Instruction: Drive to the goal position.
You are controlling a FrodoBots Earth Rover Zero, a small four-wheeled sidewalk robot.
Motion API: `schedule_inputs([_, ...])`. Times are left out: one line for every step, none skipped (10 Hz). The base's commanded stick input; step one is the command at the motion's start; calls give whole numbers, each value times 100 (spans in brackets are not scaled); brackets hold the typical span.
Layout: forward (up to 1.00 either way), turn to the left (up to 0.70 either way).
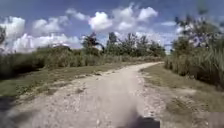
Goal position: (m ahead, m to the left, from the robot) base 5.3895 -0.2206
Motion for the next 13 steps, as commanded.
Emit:
schedule_inputs([85,0])
schedule_inputs([85,0])
schedule_inputs([85,0])
schedule_inputs([85,0])
schedule_inputs([85,0])
schedule_inputs([85,0])
schedule_inputs([85,0])
schedule_inputs([85,0])
schedule_inputs([85,0])
schedule_inputs([85,0])
schedule_inputs([85,0])
schedule_inputs([85,0])
schedule_inputs([85,0])
